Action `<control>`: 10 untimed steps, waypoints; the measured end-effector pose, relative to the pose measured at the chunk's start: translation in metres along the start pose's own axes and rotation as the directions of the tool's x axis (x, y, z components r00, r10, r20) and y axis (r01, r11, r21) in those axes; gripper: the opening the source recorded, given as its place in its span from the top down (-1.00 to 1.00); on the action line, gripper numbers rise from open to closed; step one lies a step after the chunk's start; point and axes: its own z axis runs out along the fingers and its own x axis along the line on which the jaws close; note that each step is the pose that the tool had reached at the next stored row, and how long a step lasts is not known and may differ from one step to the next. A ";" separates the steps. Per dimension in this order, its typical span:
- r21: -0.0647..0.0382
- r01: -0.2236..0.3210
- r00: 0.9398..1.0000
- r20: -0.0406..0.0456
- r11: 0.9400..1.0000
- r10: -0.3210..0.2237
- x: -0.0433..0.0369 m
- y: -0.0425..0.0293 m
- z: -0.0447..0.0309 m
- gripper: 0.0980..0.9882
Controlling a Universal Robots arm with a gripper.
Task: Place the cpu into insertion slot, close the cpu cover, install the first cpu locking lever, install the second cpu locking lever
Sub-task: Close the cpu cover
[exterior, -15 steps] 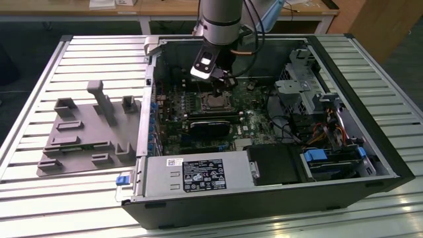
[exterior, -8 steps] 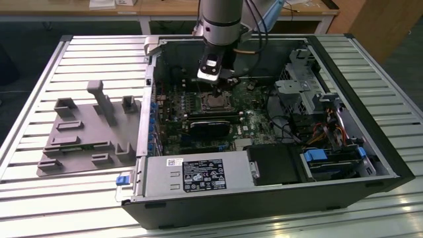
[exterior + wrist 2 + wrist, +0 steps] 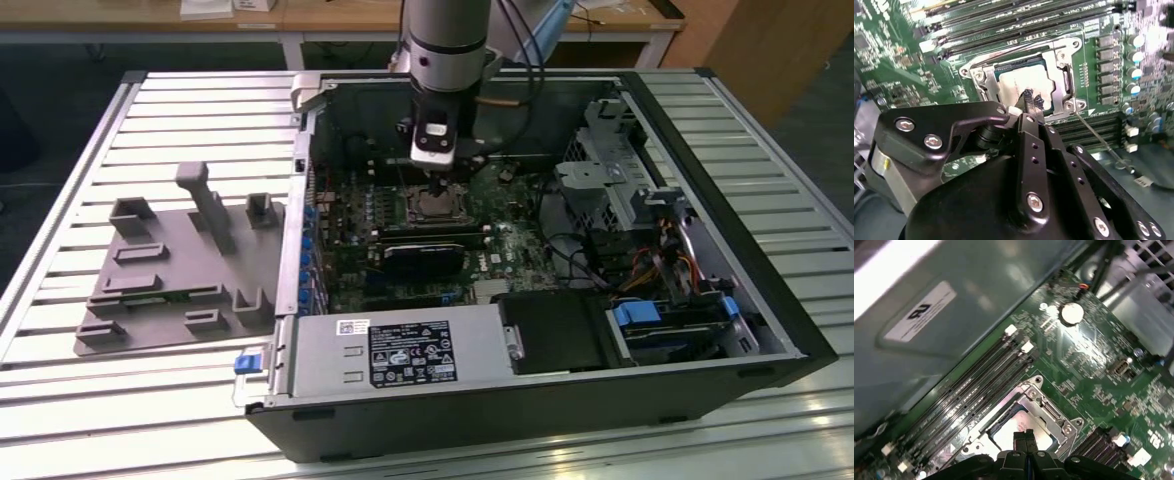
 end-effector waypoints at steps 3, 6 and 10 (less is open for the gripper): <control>0.000 0.053 0.999 -0.002 0.999 -0.053 0.0000 0.0000 0.0000 0.99; -0.001 0.107 0.994 -0.004 0.994 -0.107 0.0000 0.0000 0.0001 0.99; -0.002 0.179 0.984 -0.006 0.984 -0.179 0.0000 0.0000 0.0003 0.99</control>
